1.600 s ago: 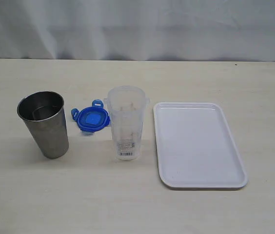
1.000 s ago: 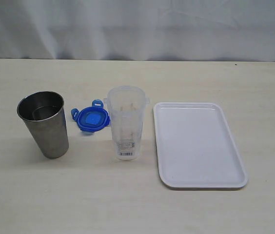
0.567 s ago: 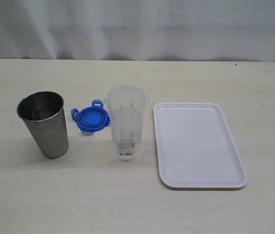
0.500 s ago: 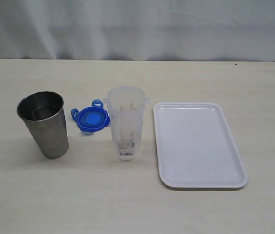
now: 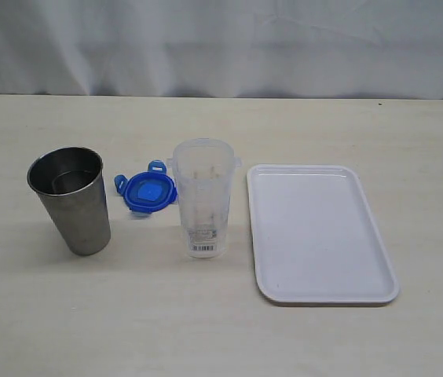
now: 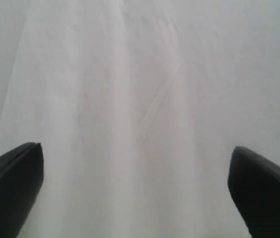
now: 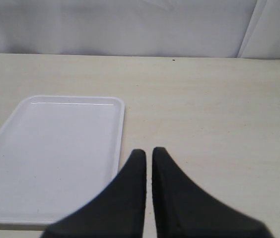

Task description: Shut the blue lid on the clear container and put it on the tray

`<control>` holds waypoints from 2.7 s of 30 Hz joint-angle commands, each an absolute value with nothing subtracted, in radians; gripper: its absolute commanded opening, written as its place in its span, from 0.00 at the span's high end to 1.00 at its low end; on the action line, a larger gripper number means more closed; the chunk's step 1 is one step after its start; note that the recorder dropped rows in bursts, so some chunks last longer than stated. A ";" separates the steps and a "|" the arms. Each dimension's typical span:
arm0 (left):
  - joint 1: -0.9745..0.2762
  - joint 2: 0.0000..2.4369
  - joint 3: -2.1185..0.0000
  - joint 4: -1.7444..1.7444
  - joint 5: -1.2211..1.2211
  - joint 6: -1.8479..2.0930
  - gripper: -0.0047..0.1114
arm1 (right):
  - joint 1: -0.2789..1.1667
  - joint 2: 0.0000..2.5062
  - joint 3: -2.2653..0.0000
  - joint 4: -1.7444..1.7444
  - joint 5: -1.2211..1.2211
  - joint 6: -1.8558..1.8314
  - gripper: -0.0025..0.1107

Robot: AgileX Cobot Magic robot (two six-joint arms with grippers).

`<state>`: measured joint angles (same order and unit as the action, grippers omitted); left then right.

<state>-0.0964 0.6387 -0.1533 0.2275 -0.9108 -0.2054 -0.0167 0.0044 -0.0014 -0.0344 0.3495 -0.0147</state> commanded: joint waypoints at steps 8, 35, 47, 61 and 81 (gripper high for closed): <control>-0.106 1.158 -0.158 0.276 -1.016 -0.125 0.15 | -0.021 0.000 0.000 -0.036 0.345 -0.012 0.94; -0.106 1.428 -0.158 0.437 -0.963 -0.163 0.05 | -0.021 0.000 0.000 -0.036 0.345 -0.012 0.94; -0.106 1.590 -0.158 0.434 -1.090 -0.083 0.05 | -0.021 0.000 0.000 -0.036 0.345 -0.012 0.94; -0.106 1.869 -0.230 0.434 -1.221 -0.074 0.05 | -0.021 0.000 0.000 -0.036 0.345 -0.012 0.94; -0.106 1.958 -0.294 0.436 -1.221 -0.060 0.05 | -0.021 0.000 0.000 -0.036 0.345 -0.012 0.94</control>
